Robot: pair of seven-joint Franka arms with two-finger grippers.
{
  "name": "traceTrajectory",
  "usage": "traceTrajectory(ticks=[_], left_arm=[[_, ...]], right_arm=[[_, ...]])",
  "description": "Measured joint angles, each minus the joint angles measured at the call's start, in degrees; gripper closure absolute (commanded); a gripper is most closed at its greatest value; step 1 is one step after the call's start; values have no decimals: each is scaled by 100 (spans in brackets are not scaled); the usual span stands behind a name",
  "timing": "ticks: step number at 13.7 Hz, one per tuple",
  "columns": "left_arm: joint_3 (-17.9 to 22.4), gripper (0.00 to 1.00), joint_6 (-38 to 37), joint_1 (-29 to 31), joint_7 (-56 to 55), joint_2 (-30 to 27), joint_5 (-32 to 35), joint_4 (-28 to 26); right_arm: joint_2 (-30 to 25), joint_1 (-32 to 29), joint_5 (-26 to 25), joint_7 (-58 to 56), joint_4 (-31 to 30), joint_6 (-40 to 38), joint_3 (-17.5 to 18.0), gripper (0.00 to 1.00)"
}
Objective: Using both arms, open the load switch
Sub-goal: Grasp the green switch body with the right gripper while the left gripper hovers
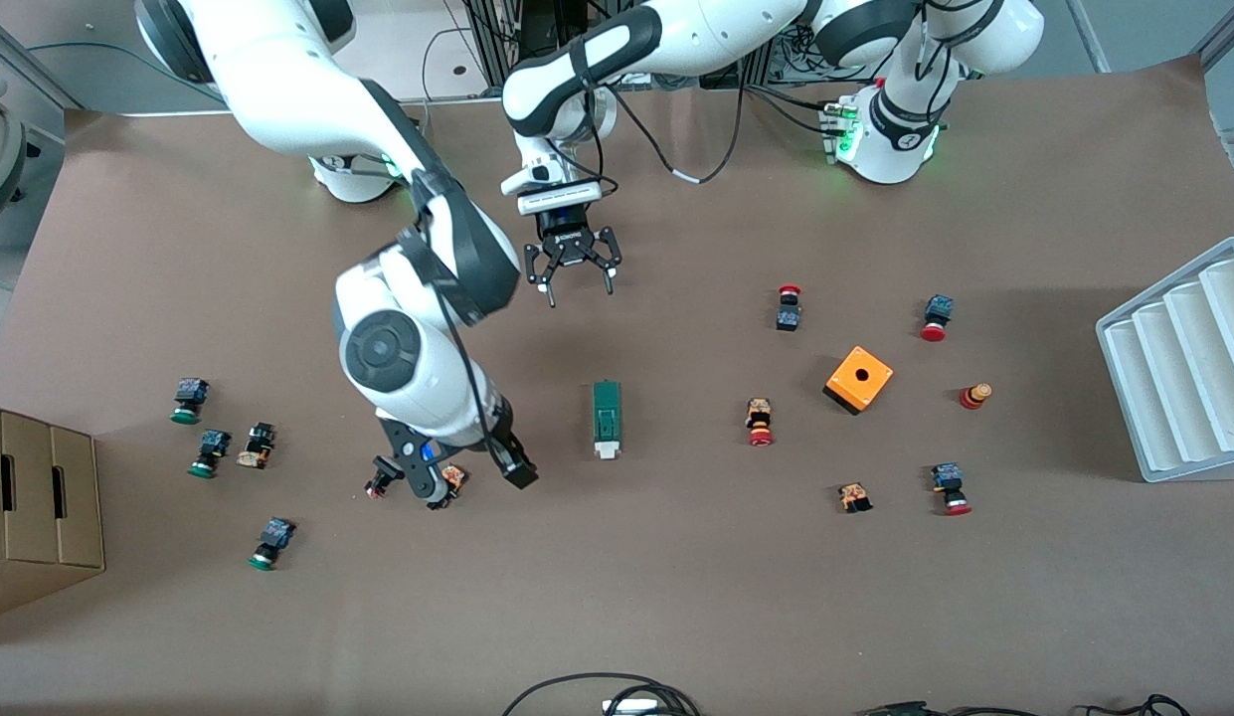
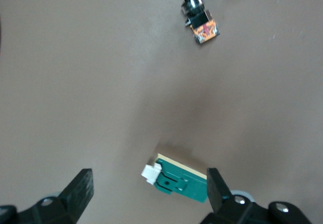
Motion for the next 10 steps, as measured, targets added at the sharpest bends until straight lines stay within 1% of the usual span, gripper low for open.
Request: traceTrajectory(ticks=[3,6,8,10], left_arm=[[10,0,-1,172,0,283,593,-4],[34,0,-1,383,-58,538,1086,-4],[180,0,0,447,-283,687,1420,-5],[330,0,0,490,-493,884,1758,-7]], right_arm=[[426,125,45,927,151,255,-16,0],[920,464,115,1621,523,490,-189,0],[1183,598,143,1985,749,745,-237,1],[1331,642,170,2200,855,871,-238,2]])
